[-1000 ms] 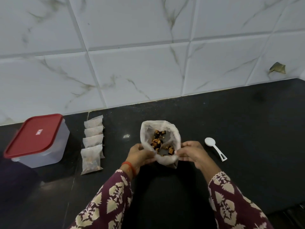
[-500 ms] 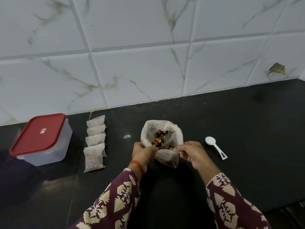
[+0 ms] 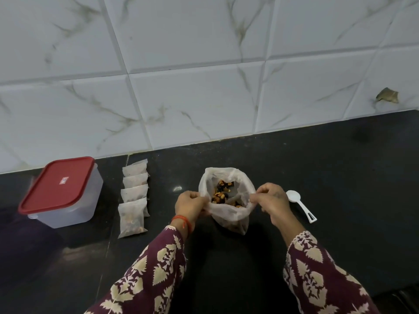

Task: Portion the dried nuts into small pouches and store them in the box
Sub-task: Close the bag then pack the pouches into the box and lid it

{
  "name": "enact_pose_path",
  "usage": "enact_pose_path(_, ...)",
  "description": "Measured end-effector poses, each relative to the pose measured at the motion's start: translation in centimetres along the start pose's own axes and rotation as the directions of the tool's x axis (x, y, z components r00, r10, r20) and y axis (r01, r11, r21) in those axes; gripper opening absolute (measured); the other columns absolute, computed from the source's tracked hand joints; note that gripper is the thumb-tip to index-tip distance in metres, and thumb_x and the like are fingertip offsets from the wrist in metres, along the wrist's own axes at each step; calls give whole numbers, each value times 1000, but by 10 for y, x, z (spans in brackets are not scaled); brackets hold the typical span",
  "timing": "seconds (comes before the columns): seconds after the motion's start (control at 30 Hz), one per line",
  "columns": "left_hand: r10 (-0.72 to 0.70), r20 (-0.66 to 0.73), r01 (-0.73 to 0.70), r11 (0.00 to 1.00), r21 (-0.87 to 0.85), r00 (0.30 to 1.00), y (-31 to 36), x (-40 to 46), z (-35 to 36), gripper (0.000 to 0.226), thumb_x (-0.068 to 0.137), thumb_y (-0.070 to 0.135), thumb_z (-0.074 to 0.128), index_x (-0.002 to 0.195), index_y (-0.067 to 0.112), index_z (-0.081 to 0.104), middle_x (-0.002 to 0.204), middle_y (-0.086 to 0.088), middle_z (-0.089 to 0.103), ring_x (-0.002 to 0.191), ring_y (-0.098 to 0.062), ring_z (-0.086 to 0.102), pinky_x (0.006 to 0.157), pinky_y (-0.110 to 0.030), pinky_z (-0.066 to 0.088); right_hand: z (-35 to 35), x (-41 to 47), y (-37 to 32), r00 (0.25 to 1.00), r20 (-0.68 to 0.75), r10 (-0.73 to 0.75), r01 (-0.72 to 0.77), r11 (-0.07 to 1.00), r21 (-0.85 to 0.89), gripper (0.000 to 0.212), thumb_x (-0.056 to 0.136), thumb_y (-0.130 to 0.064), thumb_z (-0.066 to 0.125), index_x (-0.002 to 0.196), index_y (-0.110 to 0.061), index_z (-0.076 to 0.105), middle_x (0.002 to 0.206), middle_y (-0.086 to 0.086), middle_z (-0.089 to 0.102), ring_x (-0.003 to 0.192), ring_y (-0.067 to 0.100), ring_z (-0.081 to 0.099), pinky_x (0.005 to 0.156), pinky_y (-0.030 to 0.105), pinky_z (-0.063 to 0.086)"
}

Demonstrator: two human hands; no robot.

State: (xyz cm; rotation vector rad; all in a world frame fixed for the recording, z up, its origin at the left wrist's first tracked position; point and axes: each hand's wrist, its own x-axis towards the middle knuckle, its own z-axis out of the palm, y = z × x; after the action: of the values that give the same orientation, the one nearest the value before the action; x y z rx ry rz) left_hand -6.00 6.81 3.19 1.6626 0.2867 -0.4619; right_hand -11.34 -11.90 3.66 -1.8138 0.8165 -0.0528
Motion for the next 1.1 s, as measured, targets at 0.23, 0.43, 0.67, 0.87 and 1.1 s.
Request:
enact_pose_path(0.23, 12, 26, -16, 979, 202, 1000, 8, 14, -9, 26, 93, 32, 53, 103, 8, 56, 106, -8, 60, 96, -25, 61, 80, -42, 56, -7, 20, -8, 979, 193, 65, -101, 978, 184, 11, 87, -22, 66, 93, -13, 65, 100, 8, 68, 95, 22, 66, 86, 41, 55)
enact_pose_path(0.43, 389, -101, -270, 782, 562, 916, 16, 25, -6, 5, 83, 22, 63, 79, 22, 60, 80, 2, 64, 75, -15, 62, 69, -32, 55, 3, 34, -17, 990, 0, -144, 144, 985, -99, 15, 73, -7, 74, 83, -17, 68, 88, 1, 68, 85, 16, 64, 76, 34, 55)
enact_pose_path(0.67, 277, 59, -262, 785, 561, 959, 29, 43, -8, 38, 88, 41, 57, 117, 17, 53, 118, -2, 50, 105, -20, 54, 82, -28, 41, -7, 53, -27, 976, 216, -28, 13, 997, 71, 40, 85, -34, 67, 121, -17, 60, 113, 4, 65, 102, 18, 62, 80, 32, 53)
enact_pose_path(0.87, 366, 39, -323, 759, 566, 930, 37, 49, 4, 13, 87, 21, 58, 87, 15, 70, 83, 0, 67, 83, -19, 63, 74, -30, 52, 10, 60, -39, 974, 19, -227, 227, 955, -190, 13, 80, -15, 71, 92, -14, 74, 98, 5, 72, 94, 20, 66, 85, 35, 55)
enact_pose_path(1.1, 385, 98, -381, 786, 486, 918, 45, 57, 4, 37, 82, 21, 66, 117, 17, 54, 115, -3, 56, 101, -17, 55, 89, -30, 46, -3, 64, -53, 969, 228, -95, 89, 995, 38, 34, 84, -15, 64, 118, -18, 57, 117, 1, 56, 105, 16, 53, 74, 27, 45)
